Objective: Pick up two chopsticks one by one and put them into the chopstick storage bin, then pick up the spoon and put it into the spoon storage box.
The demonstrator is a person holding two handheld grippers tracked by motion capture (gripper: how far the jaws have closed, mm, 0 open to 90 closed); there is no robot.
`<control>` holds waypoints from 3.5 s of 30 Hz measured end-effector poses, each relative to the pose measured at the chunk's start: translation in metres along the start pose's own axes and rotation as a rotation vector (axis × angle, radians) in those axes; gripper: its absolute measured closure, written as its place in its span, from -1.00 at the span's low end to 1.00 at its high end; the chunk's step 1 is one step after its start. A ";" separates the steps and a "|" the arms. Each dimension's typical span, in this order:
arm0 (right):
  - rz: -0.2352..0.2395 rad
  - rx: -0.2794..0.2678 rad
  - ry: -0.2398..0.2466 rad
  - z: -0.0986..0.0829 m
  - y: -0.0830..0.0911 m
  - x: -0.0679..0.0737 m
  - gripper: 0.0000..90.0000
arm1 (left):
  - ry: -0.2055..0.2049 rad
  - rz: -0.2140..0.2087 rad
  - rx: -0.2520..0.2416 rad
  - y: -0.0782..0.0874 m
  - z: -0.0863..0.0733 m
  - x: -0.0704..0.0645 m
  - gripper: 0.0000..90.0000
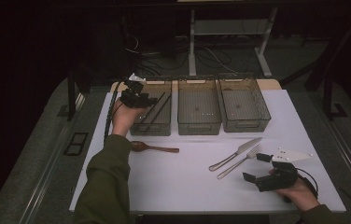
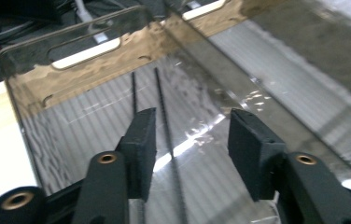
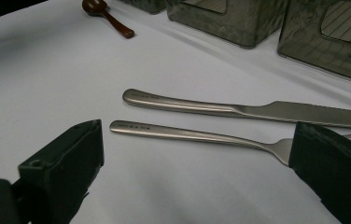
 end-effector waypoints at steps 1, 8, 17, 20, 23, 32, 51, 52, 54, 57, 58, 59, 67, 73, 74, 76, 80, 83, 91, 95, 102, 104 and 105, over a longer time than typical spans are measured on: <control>0.000 0.001 0.001 0.000 0.000 0.000 -0.94 | -0.004 -0.011 0.000 0.003 0.001 -0.003 0.07; -0.001 0.003 0.001 0.000 0.000 0.000 -0.94 | -0.038 -0.071 -0.013 0.017 0.001 -0.023 -0.06; -0.003 0.004 0.000 0.000 0.000 0.000 -0.94 | -0.081 -0.141 -0.061 0.039 -0.004 -0.050 -0.20; -0.003 0.004 0.002 0.000 0.000 0.000 -0.94 | -0.095 -0.159 -0.081 0.045 -0.011 -0.060 -0.22; -0.003 0.003 0.001 0.000 -0.001 0.000 -0.94 | -0.092 -0.173 -0.094 0.049 -0.018 -0.068 -0.29; -0.006 0.005 0.000 -0.001 0.000 0.000 -0.94 | -0.094 -0.217 -0.109 0.059 -0.045 -0.088 -0.42; -0.009 -0.002 -0.004 0.000 0.001 0.000 -0.94 | -0.073 -0.173 -0.125 0.079 -0.097 -0.081 -0.46; -0.009 -0.002 -0.004 0.000 0.001 0.000 -0.94 | -0.069 -0.169 -0.123 0.079 -0.099 -0.080 -0.46; -0.008 -0.002 -0.002 0.000 0.001 0.000 -0.94 | -0.063 -0.162 -0.126 0.080 -0.102 -0.079 -0.46; -0.009 -0.002 -0.002 0.000 0.001 0.001 -0.94 | -0.062 -0.148 -0.114 0.082 -0.108 -0.075 -0.46; -0.008 -0.002 -0.002 0.000 0.001 0.001 -0.94 | -0.056 -0.143 -0.113 0.083 -0.110 -0.073 -0.46; -0.009 -0.002 -0.002 0.000 0.001 0.000 -0.94 | -0.059 -0.138 -0.105 0.083 -0.112 -0.071 -0.47; -0.010 -0.001 -0.003 0.000 0.000 0.000 -0.94 | -0.055 -0.094 -0.068 0.081 -0.122 -0.056 -0.47; -0.008 -0.001 -0.004 0.000 0.000 0.000 -0.94 | -0.046 -0.069 -0.061 0.081 -0.125 -0.043 -0.47; -0.008 -0.002 -0.001 0.000 0.000 0.000 -0.94 | -0.046 -0.063 -0.056 0.081 -0.126 -0.040 -0.47; -0.006 -0.001 -0.004 0.000 0.000 0.000 -0.94 | -0.035 -0.053 -0.053 0.080 -0.128 -0.035 -0.47; -0.006 -0.001 -0.008 0.000 0.000 0.000 -0.94 | -0.031 -0.036 -0.036 0.078 -0.132 -0.025 -0.47; -0.006 0.003 -0.006 0.000 0.000 0.000 -0.94 | -0.026 -0.024 -0.027 0.077 -0.134 -0.019 -0.47; -0.008 0.002 -0.003 -0.001 -0.001 -0.001 -0.94 | -0.013 -0.003 -0.012 0.074 -0.139 -0.005 -0.47; -0.006 0.003 -0.002 -0.001 -0.001 -0.001 -0.94 | -0.007 0.001 0.000 0.071 -0.142 -0.002 -0.47; -0.006 0.003 -0.004 -0.001 -0.001 -0.001 -0.94 | -0.012 -0.002 0.031 0.068 -0.147 0.001 -0.47; -0.005 0.002 -0.002 0.000 -0.001 -0.001 -0.94 | -0.020 -0.003 0.035 0.067 -0.147 0.000 -0.47; -0.005 0.002 -0.002 -0.001 -0.001 -0.001 -0.94 | -0.021 -0.003 0.038 0.067 -0.147 0.000 -0.46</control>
Point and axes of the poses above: each handheld gripper's, and its own axes: y roughly backward along the jaws, z roughly out of its top, x roughly to its left, the point moved 5 cm from there along -y, roughly forward along the jaws, and after that the axes turned 13 degrees about -x, right-handed, at the moved point
